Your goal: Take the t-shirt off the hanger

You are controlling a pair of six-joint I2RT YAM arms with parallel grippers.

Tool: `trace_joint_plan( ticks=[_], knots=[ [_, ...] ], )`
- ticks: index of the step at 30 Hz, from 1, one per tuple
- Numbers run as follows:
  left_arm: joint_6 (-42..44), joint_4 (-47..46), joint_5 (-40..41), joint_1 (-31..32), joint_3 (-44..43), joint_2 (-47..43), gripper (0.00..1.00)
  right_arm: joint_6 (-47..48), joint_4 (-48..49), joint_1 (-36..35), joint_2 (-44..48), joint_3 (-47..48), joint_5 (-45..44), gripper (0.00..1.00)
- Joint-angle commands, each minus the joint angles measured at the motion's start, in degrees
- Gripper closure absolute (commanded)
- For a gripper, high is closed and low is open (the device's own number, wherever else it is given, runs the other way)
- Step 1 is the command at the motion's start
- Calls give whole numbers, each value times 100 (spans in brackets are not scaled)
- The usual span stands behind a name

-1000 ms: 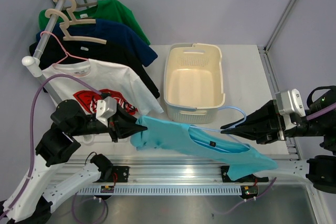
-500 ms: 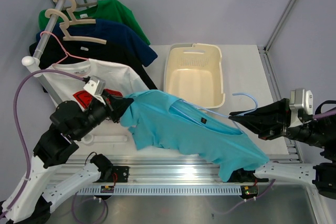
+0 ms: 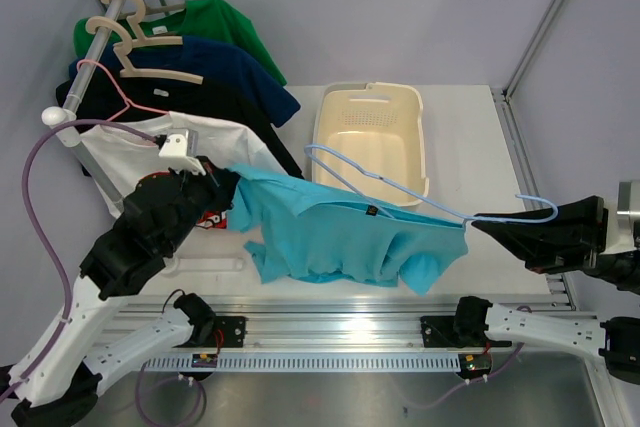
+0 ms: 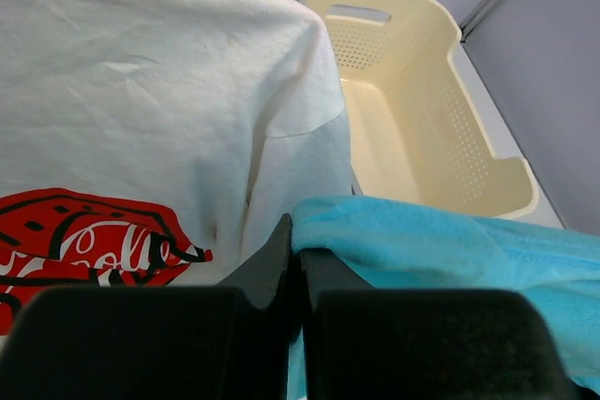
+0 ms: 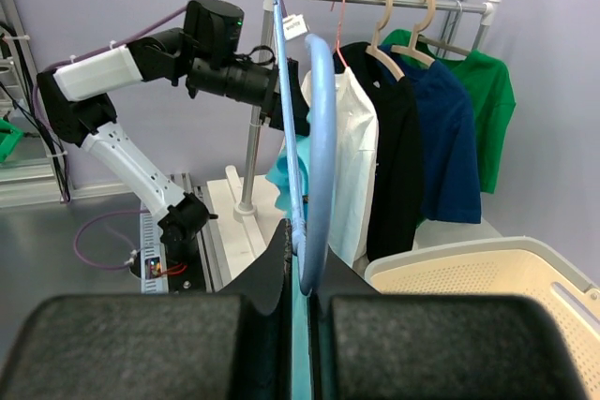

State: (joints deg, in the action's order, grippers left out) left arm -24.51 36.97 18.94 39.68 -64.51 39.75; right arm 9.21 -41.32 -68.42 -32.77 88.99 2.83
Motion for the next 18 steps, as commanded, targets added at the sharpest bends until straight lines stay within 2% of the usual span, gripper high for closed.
trace_joint_plan(
  ticks=[1, 3, 5, 6, 7, 9, 11, 14, 18],
  knots=[
    [34, 65, 631, -92, -150, 200, 100, -42, 589, -39, 96, 57, 51, 100],
    [226, 21, 253, -92, -193, 358, 100, -16, 852, -31, 17, -117, 25, 100],
    [394, -146, -608, -92, -202, 428, 100, 10, 1090, -31, -167, -294, -150, 100],
    [525, -181, -933, -83, -202, 463, 94, 28, 1256, -39, -264, -425, -238, 100],
    [587, -268, -1580, -92, -194, 455, 61, 80, 1336, -31, -491, -479, -474, 100],
    [737, -331, -2189, -83, -176, 307, 33, 168, 1529, -31, -747, -601, -642, 100],
    [807, -410, -2719, -83, -150, 105, 15, 221, 1714, -40, -1081, -663, -854, 100],
    [1044, -393, -3167, -83, -167, -300, 9, 292, 1724, -39, -1529, -524, -837, 100],
    [1308, -296, -3844, -83, -176, -845, 6, 344, 1154, -40, -1969, -119, -907, 100]
  ],
)
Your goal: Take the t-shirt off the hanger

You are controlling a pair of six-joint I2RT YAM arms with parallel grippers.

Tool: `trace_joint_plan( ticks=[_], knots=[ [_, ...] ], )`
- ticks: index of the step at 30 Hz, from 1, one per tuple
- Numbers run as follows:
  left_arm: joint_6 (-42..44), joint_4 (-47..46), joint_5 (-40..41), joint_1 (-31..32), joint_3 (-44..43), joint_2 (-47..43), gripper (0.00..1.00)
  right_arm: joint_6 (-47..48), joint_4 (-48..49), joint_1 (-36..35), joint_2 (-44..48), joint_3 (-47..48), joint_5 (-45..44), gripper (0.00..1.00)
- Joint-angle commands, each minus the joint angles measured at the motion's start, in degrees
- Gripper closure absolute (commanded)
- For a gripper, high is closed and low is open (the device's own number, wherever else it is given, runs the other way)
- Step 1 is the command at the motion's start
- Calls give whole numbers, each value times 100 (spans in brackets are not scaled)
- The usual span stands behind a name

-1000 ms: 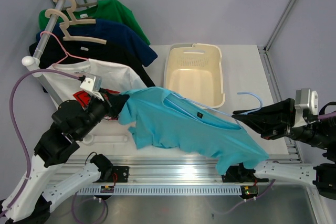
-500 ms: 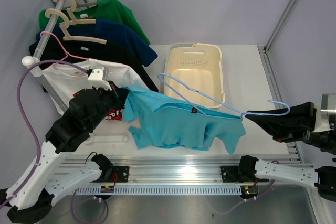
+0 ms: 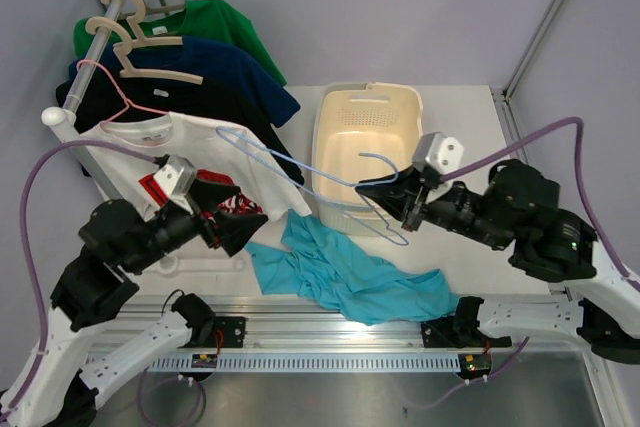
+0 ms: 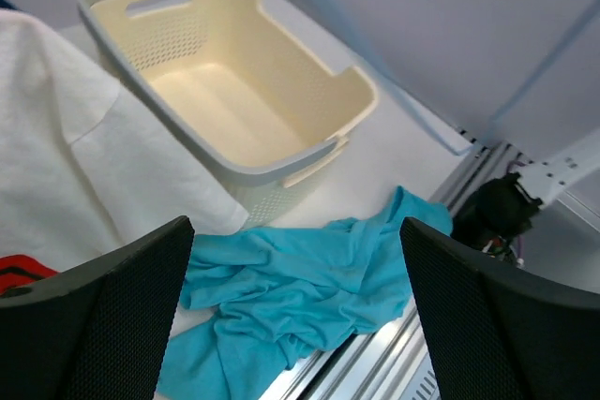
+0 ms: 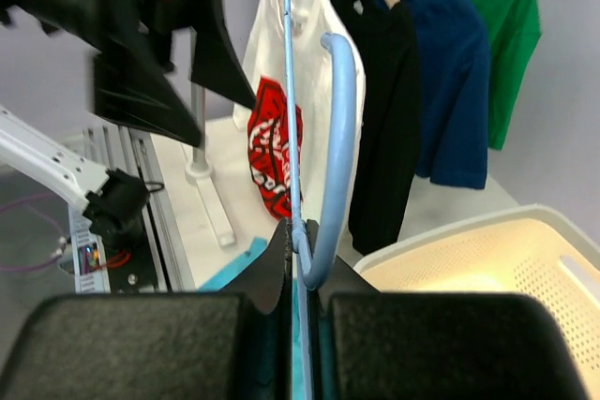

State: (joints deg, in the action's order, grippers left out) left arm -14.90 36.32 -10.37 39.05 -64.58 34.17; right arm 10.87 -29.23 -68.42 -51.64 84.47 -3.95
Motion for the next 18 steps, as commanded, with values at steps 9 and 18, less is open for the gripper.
trace_joint_plan(
  ticks=[9, 18],
  knots=[
    [777, -213, -1740, -29, -599, -535, 4, 38, -1109, -22, -715, 483, 760, 100],
    [1639, -125, -2775, -20, -671, 905, 8, -6, -988, -22, -1111, 413, 1625, 100]
  ],
)
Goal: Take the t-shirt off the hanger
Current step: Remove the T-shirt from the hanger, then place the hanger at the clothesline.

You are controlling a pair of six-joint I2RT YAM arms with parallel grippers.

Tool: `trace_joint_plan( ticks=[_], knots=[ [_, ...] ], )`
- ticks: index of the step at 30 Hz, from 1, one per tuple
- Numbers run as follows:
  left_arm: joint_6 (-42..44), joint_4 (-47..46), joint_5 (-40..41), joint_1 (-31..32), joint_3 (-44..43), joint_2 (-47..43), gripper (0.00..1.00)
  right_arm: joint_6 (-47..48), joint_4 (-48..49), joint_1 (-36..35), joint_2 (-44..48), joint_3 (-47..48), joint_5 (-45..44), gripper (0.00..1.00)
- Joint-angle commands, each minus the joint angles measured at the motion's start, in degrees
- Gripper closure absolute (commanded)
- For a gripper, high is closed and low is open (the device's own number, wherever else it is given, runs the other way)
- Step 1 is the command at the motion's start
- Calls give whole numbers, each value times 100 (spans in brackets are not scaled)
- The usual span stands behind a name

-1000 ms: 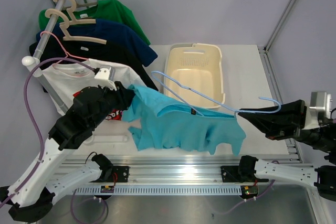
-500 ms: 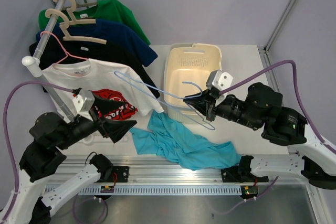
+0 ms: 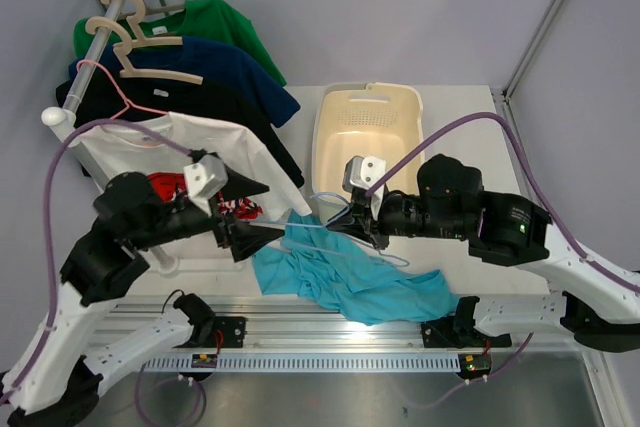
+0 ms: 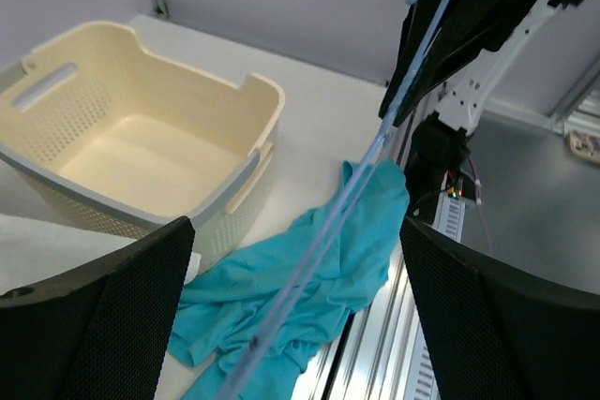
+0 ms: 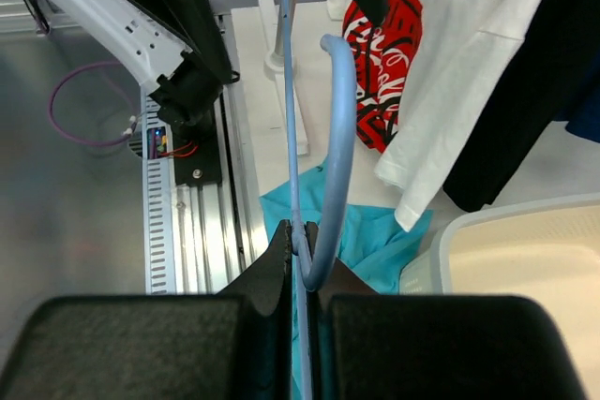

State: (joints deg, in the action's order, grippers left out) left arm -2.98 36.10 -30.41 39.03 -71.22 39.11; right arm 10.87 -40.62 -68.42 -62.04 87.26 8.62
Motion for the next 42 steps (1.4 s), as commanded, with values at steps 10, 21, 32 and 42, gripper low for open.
trace_joint_plan(
  ticks=[10, 21, 32, 42],
  knots=[
    [835, -112, -1503, -18, 275, 483, 25, -103, 871, -13, -449, 54, 280, 100],
    [668, -112, -1441, -18, 258, 536, 100, -235, 1091, -22, -678, 291, 632, 100],
    [457, -120, -1283, -18, 223, 615, 100, -209, 1118, -22, -529, 212, 676, 100],
    [-220, -911, -1512, -18, 319, 439, 100, -59, 907, -4, -405, 80, 878, 55]
  ],
)
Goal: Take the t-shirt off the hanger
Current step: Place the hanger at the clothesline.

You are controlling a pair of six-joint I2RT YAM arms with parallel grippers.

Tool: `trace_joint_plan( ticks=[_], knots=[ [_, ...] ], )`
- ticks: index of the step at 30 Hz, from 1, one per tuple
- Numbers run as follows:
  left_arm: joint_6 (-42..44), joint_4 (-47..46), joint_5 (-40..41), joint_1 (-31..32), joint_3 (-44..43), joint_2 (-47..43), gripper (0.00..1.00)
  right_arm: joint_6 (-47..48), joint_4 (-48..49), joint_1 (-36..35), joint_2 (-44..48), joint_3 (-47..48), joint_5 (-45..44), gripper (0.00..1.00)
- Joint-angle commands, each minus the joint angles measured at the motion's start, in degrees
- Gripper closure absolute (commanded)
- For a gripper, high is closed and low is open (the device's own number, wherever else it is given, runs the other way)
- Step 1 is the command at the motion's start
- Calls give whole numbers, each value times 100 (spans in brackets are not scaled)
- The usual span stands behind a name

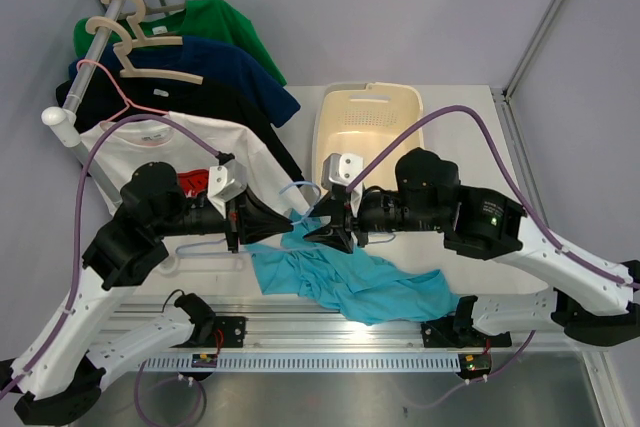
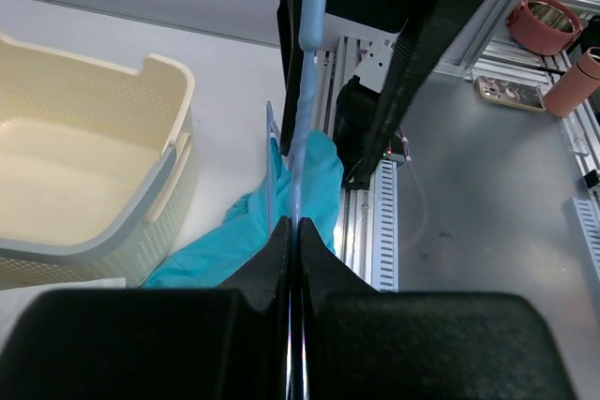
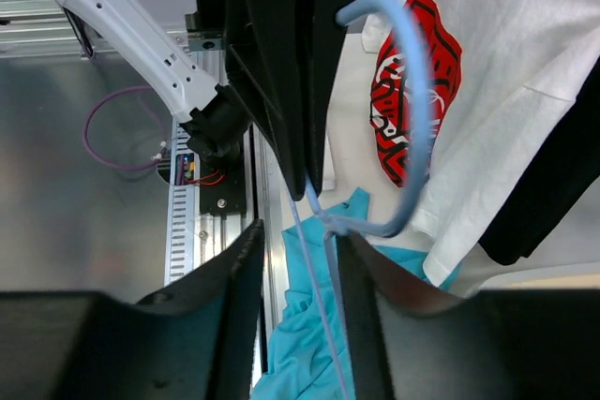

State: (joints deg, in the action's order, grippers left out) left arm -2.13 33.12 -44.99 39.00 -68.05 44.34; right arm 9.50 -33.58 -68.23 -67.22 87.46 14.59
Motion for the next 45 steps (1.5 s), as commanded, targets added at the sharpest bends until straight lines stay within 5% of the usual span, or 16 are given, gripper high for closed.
trace_joint_plan(
  ticks=[1, 6, 17, 29, 30, 31, 39, 42, 45],
  knots=[
    [-384, -640, 7, -16, 2, -100, 100, 148, 160, -33, 121, 0, 368, 49],
    [-455, -641, 149, -7, -6, -276, 100, 368, 36, -24, 253, -255, 676, 40],
    [-446, -623, 175, -16, 152, -874, 100, 483, 18, 108, 1035, -1354, 254, 45],
    [-305, -324, 289, -16, 152, -1191, 100, -9, 746, 160, 2098, -2610, 456, 73],
    [-305, -307, 289, -16, 117, -1182, 100, -9, 783, 161, 2212, -2663, 518, 80],
    [-323, -307, 263, -16, 99, -1156, 100, -27, 818, 161, 2239, -2681, 492, 100],
    [-402, -307, 184, -16, -41, -1024, 100, -27, 888, 161, 1827, -2453, 212, 100],
    [-534, -307, 499, -16, -243, -997, 37, 43, 1055, 161, 1844, -2383, 18, 100],
    [-665, -307, 954, -16, -454, -997, 26, 122, 1135, 161, 1932, -2278, -44, 100]
  ],
)
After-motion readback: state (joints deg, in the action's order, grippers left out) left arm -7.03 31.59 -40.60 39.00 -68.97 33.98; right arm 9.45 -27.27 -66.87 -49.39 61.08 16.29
